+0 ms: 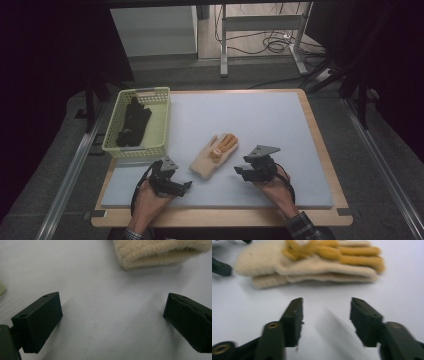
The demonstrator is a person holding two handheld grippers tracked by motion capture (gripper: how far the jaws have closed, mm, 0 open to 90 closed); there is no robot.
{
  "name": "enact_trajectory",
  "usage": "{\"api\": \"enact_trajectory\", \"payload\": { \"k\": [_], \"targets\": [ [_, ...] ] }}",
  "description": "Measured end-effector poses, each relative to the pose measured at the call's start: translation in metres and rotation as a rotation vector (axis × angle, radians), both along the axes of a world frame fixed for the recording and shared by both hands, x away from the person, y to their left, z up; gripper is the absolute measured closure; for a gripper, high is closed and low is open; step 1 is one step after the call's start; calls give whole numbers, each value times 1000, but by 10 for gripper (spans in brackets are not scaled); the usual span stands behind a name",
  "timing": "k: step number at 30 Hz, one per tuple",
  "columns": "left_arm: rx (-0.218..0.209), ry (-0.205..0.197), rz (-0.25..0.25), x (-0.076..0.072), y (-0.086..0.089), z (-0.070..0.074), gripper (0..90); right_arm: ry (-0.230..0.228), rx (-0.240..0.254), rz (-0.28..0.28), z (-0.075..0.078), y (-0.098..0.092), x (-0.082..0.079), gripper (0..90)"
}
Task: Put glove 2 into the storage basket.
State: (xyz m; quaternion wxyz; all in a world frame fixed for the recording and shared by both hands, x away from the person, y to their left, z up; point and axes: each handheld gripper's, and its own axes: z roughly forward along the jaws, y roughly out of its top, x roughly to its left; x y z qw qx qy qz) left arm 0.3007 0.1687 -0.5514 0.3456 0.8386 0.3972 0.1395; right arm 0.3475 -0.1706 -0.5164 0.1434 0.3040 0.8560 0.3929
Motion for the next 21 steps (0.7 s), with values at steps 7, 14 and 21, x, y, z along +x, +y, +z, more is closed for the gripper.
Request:
{"api": "enact_trajectory", "payload": {
  "k": [7,14,21],
  "targets": [
    [-4,-3,3,0,0,0,22,-25,-33,-83,-1,-35,4,253],
    [-2,-4,-2,0,0,0,22,-11,-65,-160,-6,-58,7,195],
    [-7,3,-5,1,0,0,20,13,-75,-195,-16,-68,13,120]
  ]
}}
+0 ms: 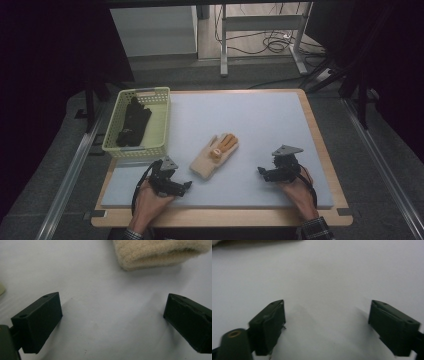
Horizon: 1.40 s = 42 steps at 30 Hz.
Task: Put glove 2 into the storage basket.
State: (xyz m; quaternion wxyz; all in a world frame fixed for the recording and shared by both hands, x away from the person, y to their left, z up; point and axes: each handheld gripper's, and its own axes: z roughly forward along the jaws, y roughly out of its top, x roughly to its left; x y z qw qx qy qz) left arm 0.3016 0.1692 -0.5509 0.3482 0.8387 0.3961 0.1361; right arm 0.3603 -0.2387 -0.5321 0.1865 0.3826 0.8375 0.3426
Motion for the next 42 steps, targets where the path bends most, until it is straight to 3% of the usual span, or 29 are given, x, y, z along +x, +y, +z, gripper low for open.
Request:
{"api": "enact_trajectory", "payload": {
  "k": [4,7,8,11,16,20,26,29,34,39,42],
  "targets": [
    [3,30,-16,2,2,5,38,2,-2,-2,0,1,-1,112],
    [-71,50,-34,4,6,14,44,0,-1,-1,-1,0,0,112],
    [-76,49,-33,5,5,17,39,0,-1,-1,-1,0,-1,112],
    [-52,36,-29,9,-2,26,20,-1,-1,-1,-1,0,-1,112],
    [-25,50,-65,23,-25,38,1,-2,1,-3,-1,0,-1,112],
    [-25,58,-86,38,-46,44,0,-3,0,-2,-1,0,-1,113],
    [17,88,-80,72,-80,33,0,-5,-1,-1,-1,0,-1,113],
    [17,100,-83,80,-91,27,0,-5,0,-1,-1,0,-1,113],
    [95,109,-92,84,-108,18,0,-6,0,-1,-1,0,-1,113],
    [97,98,-54,84,-110,19,28,-6,0,-1,-1,0,-1,113],
    [100,99,-58,84,-109,21,96,-6,0,-1,-1,0,-1,113]
  ]
}}
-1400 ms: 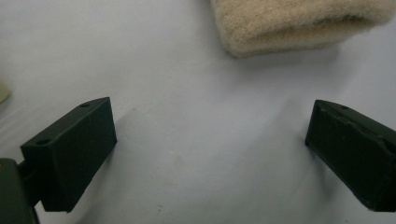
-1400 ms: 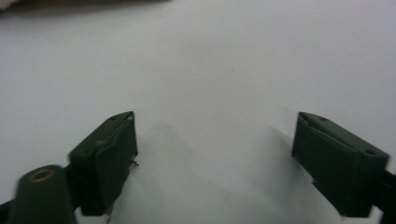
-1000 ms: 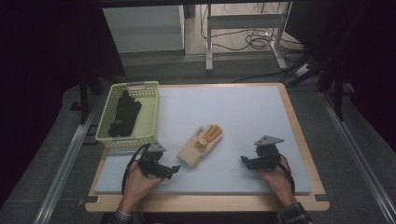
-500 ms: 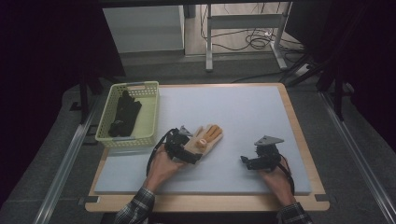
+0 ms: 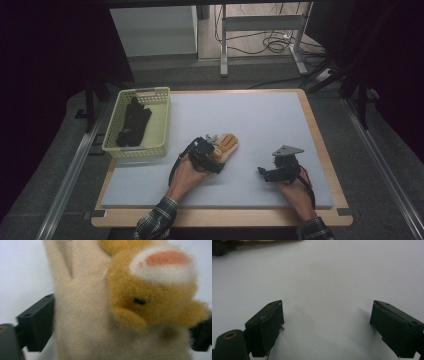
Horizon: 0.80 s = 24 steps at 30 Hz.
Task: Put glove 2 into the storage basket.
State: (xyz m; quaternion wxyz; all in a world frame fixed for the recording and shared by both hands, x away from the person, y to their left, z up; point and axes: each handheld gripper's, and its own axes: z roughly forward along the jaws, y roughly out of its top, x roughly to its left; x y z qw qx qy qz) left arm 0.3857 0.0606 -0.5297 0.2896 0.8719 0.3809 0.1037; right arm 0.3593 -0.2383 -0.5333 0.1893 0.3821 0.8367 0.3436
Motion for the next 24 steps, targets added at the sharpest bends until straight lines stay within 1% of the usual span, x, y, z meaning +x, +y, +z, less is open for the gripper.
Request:
{"api": "enact_trajectory", "payload": {
  "k": [2,5,9,12,14,18,21,24],
  "targets": [
    [3,1,-7,0,1,2,174,0,0,0,0,0,0,113],
    [-5,-5,-9,0,4,3,281,0,0,0,0,0,0,113],
    [-14,-7,-4,0,9,5,462,-1,-1,0,0,0,0,113],
    [-7,6,-8,0,9,7,569,-1,-2,0,0,0,0,113],
    [-2,8,-13,-1,9,8,632,0,-1,0,0,0,0,113],
    [-1,8,-22,-2,10,9,696,0,-2,0,0,0,0,113],
    [-19,12,-19,-1,13,10,716,0,-2,0,0,0,0,113],
    [-24,15,-9,2,16,13,727,0,-2,-1,0,0,0,113]
  ]
}}
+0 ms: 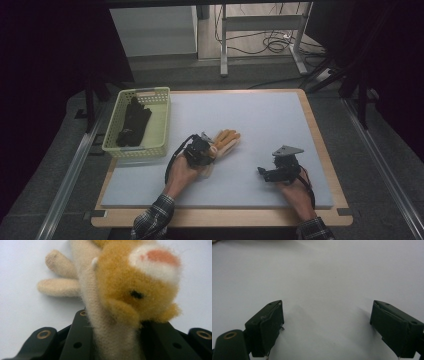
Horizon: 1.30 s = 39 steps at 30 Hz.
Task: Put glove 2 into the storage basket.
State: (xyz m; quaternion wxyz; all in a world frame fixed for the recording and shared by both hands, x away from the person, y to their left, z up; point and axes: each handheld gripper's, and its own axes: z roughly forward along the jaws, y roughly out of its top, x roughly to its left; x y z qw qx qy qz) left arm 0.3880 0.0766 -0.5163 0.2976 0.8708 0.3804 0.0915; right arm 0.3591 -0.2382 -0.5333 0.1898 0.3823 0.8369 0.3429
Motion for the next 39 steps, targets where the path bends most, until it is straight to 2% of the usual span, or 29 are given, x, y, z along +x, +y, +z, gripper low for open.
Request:
{"api": "enact_trajectory", "payload": {
  "k": [5,11,27,33,39],
  "targets": [
    [-21,-5,34,5,5,9,731,0,0,0,0,0,0,113],
    [-24,-25,61,9,12,29,730,-1,0,1,0,0,0,113],
    [12,-75,165,29,44,81,728,-2,-1,2,0,0,0,113],
    [21,-89,222,36,62,97,728,-2,-1,2,0,0,0,113],
    [33,-97,292,41,89,109,727,-2,-1,2,0,0,0,113]
  ]
}}
